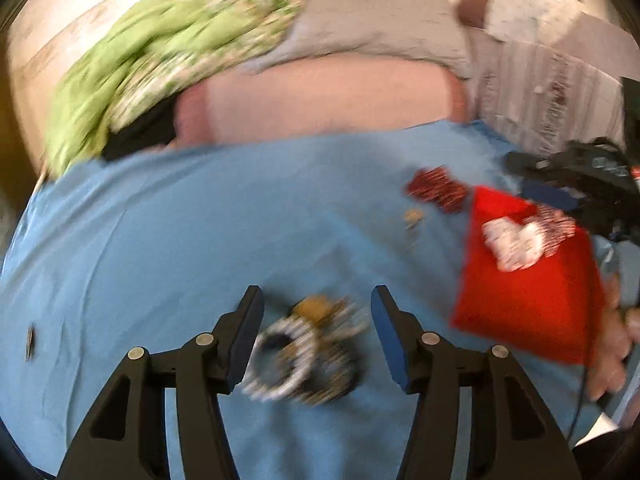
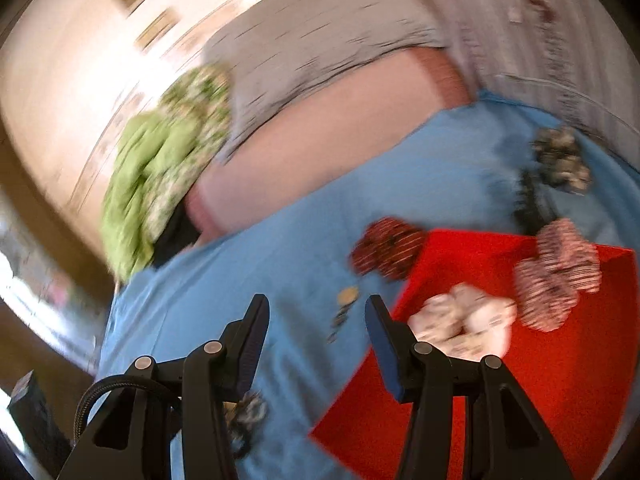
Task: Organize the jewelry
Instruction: 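Grasp the leopard-print hair tie from the pile with the right gripper, then grasp the pearl bracelet with the left gripper, then carry the hair tie and pearl bracelet into the red tray and release both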
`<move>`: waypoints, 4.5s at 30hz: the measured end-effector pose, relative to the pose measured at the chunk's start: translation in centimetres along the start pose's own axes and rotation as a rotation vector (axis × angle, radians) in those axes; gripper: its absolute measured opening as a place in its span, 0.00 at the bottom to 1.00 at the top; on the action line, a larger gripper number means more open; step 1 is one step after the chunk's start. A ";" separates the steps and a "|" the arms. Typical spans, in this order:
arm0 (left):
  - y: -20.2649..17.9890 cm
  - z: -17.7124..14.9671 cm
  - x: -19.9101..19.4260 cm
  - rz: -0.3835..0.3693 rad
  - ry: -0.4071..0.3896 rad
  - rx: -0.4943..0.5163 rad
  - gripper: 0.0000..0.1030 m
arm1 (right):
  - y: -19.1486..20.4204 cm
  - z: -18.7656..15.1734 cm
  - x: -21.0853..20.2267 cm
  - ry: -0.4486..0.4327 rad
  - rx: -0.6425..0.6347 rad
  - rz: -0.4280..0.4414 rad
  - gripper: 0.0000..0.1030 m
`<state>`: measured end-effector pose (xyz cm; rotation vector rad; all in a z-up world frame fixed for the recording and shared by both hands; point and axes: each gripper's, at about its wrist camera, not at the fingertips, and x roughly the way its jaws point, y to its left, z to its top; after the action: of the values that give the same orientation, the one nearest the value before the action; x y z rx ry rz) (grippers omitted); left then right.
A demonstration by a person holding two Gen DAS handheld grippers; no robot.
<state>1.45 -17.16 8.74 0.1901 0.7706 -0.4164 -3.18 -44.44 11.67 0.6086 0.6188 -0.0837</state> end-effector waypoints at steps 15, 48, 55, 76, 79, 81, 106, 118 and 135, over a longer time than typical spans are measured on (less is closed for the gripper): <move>13.0 -4.2 1.5 -0.029 0.086 -0.301 0.53 | 6.3 -8.2 8.8 0.468 -0.011 0.322 0.39; 6.7 -3.2 7.6 0.032 0.192 -0.057 0.28 | 6.3 -9.4 9.2 0.472 -0.064 0.241 0.24; 7.1 -3.0 6.9 0.062 0.174 -0.048 0.09 | 7.1 -11.1 10.3 0.524 -0.078 0.235 0.28; 9.7 -2.7 4.2 0.030 0.116 -0.108 0.09 | 10.3 -9.7 8.7 0.304 -0.338 0.042 0.11; 9.6 -2.5 3.9 0.024 0.103 -0.113 0.09 | 9.7 -9.0 8.1 0.277 -0.322 0.045 0.11; 9.6 -2.4 3.8 0.022 0.095 -0.115 0.09 | 9.8 -8.7 7.9 0.266 -0.314 0.052 0.11; 10.4 -1.8 2.5 0.055 0.029 -0.122 0.09 | 10.5 -8.7 6.9 0.215 -0.380 0.012 0.11; 11.2 -1.0 0.5 0.072 -0.058 -0.121 0.09 | 10.7 -8.5 6.6 0.201 -0.372 0.019 0.11; 10.3 -0.8 0.7 0.041 -0.051 -0.114 0.09 | 9.8 -7.7 6.2 0.190 -0.353 0.021 0.11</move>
<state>5.81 -7.82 7.81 0.0881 0.7367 -0.3361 0.30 -31.45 8.12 0.2823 0.7900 0.1032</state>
